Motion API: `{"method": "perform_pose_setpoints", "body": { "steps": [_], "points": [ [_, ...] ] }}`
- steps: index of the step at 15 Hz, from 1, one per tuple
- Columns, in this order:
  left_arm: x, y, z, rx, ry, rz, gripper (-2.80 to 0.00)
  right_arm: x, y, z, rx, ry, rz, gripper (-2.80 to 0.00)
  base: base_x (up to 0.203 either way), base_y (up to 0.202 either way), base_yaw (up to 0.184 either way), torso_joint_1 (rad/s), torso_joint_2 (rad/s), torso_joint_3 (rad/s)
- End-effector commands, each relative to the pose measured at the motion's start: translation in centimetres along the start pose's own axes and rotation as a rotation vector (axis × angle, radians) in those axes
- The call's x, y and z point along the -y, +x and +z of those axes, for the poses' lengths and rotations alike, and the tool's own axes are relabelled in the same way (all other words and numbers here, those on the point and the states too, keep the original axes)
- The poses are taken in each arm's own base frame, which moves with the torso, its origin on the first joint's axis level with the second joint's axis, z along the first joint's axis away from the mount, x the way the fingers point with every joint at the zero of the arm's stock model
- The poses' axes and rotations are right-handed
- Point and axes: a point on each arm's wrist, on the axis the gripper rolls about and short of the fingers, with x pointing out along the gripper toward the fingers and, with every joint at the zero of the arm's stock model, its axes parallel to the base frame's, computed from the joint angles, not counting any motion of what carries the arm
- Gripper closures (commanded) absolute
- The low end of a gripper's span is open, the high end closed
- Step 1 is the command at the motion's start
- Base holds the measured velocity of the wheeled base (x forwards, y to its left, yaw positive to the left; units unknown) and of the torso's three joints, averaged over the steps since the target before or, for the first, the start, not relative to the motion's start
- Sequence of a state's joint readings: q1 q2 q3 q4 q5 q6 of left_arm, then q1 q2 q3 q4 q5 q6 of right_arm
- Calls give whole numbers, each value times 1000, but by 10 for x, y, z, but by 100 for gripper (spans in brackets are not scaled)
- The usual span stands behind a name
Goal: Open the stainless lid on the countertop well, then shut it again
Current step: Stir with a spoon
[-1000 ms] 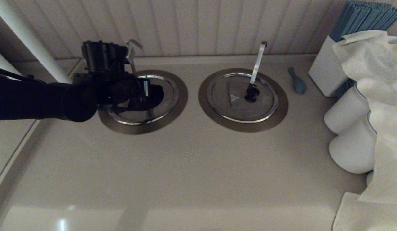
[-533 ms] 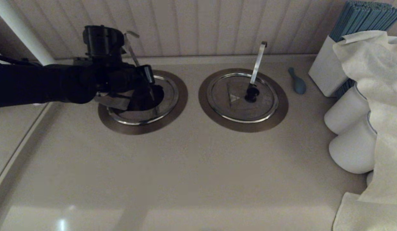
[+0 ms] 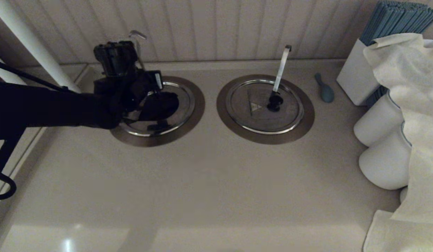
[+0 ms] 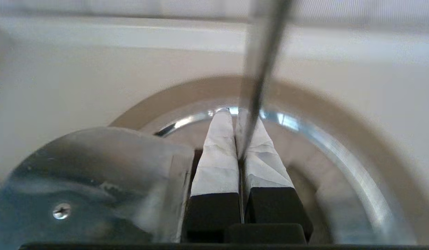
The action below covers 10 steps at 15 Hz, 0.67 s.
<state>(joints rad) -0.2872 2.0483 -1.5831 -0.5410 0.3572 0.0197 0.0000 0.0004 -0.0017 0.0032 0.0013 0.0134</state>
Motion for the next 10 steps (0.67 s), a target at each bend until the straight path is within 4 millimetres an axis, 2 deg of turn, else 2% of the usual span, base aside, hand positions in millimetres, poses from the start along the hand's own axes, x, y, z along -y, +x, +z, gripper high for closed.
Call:
{"method": "perform_pose_setpoints", "body": {
  "steps": [1,3,6,8,10],
  "points": [
    [-6,-8,-9,-21,97,4,0,0,0,0,-1,0,0,0,0,0,0,0,0,0],
    [-3,-19,-10,-74,140,-60,0,0,0,0,-1,0,0,0,0,0,0,0,0,0],
    [-2,-36,-17,-273,135,-182,0,0,0,0,-1,0,0,0,0,0,0,0,0,0],
    [0,-39,-10,-280,82,-208,0,0,0,0,-1,0,0,0,0,0,0,0,0,0],
    [10,-40,0,-280,-25,-221,0,0,0,0,-1,0,0,0,0,0,0,0,0,0]
  ]
}}
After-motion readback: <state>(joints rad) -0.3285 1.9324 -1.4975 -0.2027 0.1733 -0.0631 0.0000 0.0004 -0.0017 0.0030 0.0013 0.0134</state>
